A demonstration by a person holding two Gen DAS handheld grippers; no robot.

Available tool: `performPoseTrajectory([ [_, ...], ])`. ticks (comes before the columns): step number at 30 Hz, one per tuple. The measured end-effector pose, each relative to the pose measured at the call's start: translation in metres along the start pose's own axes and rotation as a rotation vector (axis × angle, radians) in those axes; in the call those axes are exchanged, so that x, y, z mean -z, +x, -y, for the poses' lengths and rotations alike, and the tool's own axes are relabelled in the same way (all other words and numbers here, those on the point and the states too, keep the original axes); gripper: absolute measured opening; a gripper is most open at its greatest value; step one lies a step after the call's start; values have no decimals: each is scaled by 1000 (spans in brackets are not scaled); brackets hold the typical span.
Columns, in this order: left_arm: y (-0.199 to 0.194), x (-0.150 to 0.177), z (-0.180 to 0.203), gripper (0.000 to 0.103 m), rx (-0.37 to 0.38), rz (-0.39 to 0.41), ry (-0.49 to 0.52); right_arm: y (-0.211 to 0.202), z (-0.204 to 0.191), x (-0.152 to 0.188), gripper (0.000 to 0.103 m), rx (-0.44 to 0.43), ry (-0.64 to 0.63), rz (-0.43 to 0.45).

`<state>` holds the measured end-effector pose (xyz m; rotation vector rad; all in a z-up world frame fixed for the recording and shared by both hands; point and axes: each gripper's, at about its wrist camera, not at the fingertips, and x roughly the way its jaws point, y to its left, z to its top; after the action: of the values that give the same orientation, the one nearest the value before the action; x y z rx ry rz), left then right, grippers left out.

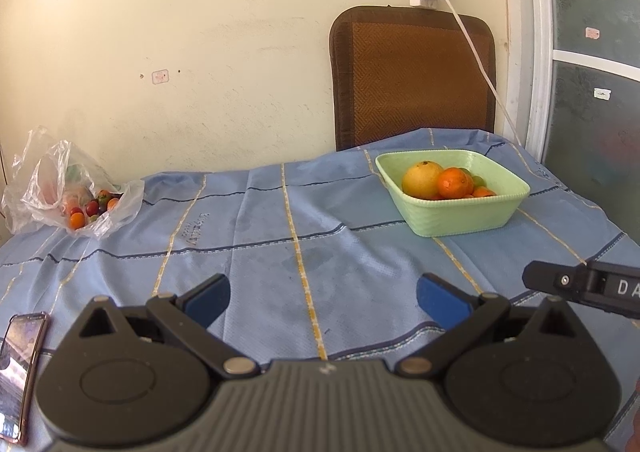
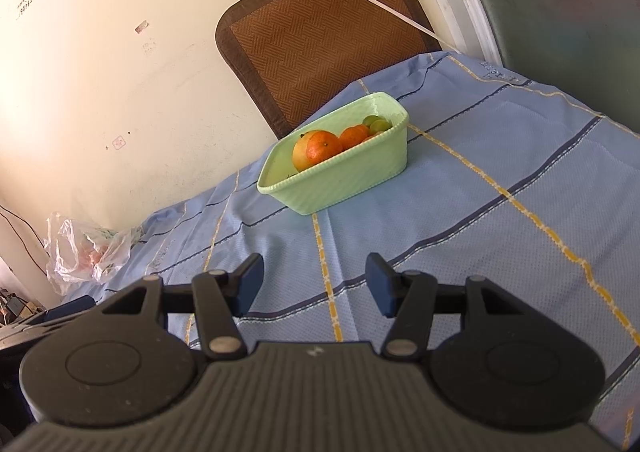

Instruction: Organize fruits

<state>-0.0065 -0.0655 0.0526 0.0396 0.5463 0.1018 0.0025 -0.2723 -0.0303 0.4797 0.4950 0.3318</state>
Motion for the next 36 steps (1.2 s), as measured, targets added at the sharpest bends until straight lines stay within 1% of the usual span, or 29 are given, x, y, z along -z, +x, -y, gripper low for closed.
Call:
performPoseTrajectory([
  [36,-1,3,0,103,7,1,-2,1,-2,1,59,1,-6,1],
])
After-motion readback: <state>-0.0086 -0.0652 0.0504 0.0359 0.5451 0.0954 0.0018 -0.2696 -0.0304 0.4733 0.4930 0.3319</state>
